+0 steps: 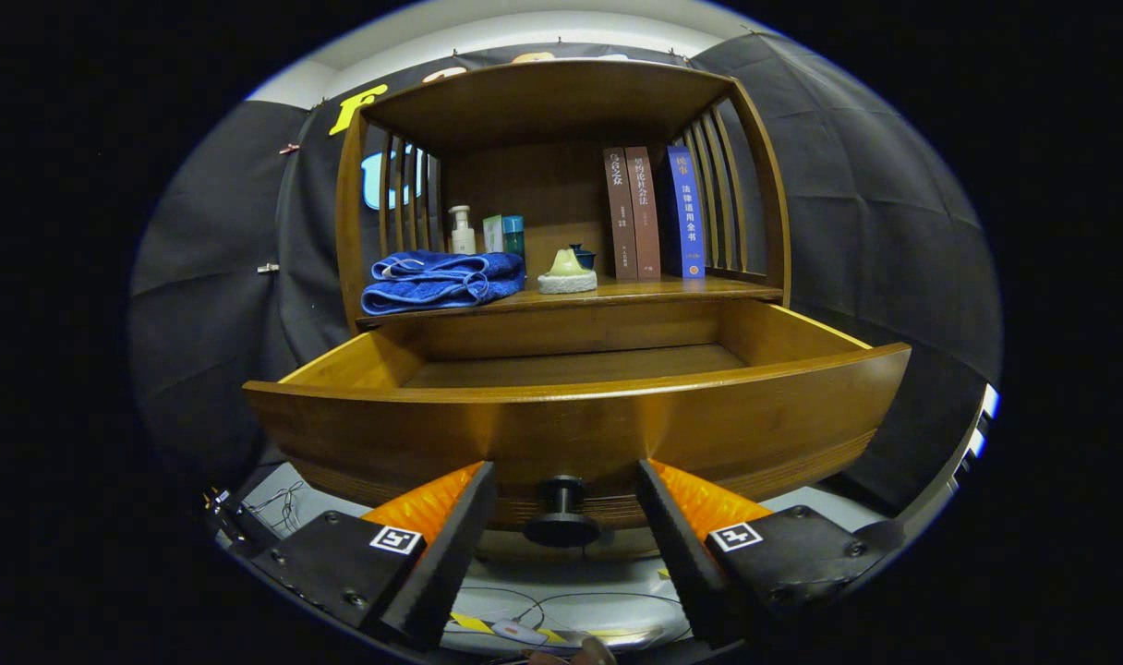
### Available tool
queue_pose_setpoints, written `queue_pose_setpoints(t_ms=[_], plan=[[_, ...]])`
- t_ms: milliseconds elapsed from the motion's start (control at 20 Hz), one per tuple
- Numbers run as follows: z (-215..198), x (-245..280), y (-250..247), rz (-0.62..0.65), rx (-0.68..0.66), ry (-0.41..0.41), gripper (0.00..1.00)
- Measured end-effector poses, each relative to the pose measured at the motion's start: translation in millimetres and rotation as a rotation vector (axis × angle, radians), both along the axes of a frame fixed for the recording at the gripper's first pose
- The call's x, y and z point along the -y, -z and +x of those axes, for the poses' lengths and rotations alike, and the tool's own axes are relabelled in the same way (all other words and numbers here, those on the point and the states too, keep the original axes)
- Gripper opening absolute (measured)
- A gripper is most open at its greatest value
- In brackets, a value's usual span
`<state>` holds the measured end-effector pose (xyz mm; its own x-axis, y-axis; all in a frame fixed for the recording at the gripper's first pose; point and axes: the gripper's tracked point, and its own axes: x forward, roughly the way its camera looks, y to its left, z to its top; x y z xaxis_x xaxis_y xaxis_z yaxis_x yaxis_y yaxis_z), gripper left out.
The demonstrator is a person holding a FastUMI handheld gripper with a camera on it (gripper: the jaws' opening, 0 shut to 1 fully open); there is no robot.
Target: Pull open the drawer, take out the items inside it, and place them on the countertop above the cabinet.
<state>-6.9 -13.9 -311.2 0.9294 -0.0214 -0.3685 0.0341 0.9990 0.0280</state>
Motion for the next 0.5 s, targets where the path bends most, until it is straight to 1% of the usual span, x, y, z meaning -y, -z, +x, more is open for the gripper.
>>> queue_pose_setpoints(t_ms=[50, 250, 500], plan=[[1, 4, -1, -0.002, 0.000, 0.013, 0.97], [11, 5, 0, 0.011, -0.005, 0.012, 0.98], [42, 6, 0, 0.009, 0.002, 0.011, 0.99]])
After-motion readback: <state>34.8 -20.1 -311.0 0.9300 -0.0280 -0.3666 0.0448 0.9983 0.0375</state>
